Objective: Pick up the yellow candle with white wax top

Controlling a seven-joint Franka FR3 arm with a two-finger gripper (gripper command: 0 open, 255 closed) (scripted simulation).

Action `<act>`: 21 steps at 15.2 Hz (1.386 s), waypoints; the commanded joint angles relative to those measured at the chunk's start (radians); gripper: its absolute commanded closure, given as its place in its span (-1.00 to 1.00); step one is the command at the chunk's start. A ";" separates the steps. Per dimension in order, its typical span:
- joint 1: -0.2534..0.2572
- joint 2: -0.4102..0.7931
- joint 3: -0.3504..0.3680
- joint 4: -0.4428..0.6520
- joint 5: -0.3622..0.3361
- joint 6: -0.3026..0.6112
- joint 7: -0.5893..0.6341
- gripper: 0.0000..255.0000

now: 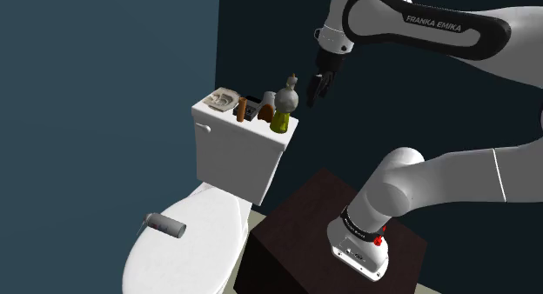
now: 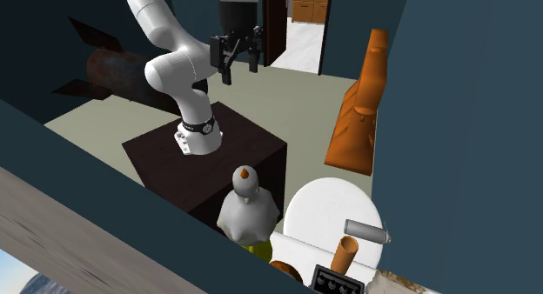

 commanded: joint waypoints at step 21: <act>-0.096 0.741 -0.225 0.599 0.004 0.123 -0.220 -1.00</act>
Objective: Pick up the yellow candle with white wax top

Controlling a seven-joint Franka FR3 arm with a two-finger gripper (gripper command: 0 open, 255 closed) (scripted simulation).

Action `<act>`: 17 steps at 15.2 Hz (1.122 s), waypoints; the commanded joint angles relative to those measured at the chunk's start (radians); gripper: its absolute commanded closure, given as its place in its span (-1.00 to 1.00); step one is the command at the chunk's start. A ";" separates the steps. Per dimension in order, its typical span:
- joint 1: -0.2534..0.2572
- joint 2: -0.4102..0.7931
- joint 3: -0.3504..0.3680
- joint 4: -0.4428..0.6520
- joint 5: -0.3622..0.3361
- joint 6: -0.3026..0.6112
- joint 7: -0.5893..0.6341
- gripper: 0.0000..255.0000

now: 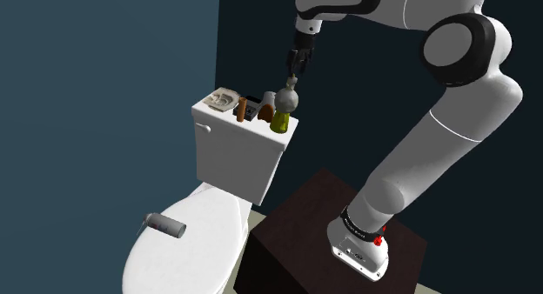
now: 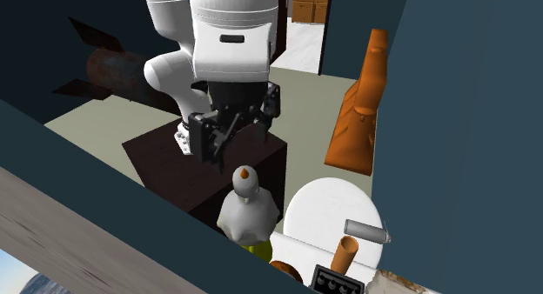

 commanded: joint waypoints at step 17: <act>-0.009 0.049 -0.011 -0.056 0.009 0.103 -0.012 1.00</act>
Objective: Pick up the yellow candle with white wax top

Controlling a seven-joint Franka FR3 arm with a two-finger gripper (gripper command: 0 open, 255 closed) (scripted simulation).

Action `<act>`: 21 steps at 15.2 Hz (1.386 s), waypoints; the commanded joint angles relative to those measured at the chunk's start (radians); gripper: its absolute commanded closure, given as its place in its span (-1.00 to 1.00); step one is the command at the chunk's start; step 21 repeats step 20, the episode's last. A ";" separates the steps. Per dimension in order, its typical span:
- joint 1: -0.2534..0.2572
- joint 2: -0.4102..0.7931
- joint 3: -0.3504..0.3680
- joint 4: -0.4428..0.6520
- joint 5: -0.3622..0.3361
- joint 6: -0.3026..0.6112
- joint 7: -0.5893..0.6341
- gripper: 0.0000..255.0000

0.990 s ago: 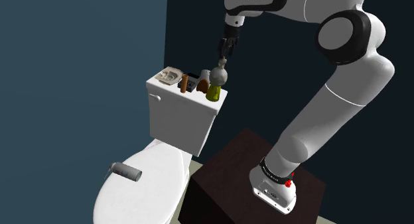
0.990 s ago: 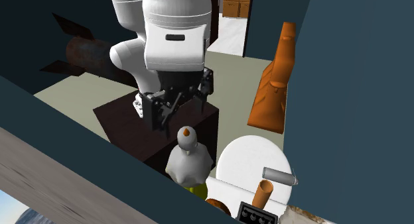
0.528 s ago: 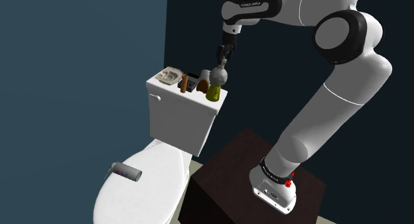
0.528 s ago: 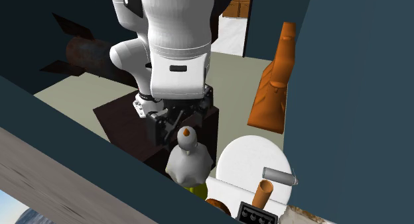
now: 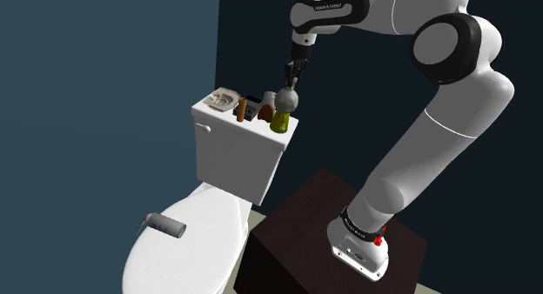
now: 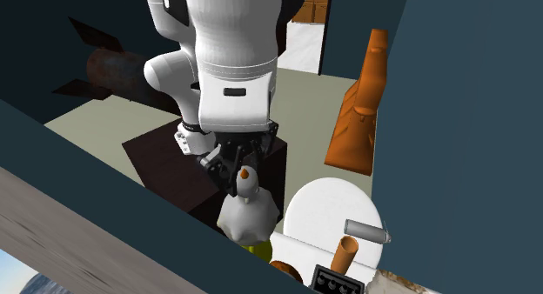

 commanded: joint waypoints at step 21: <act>0.001 -0.001 0.001 0.202 0.002 -0.205 -0.007 1.00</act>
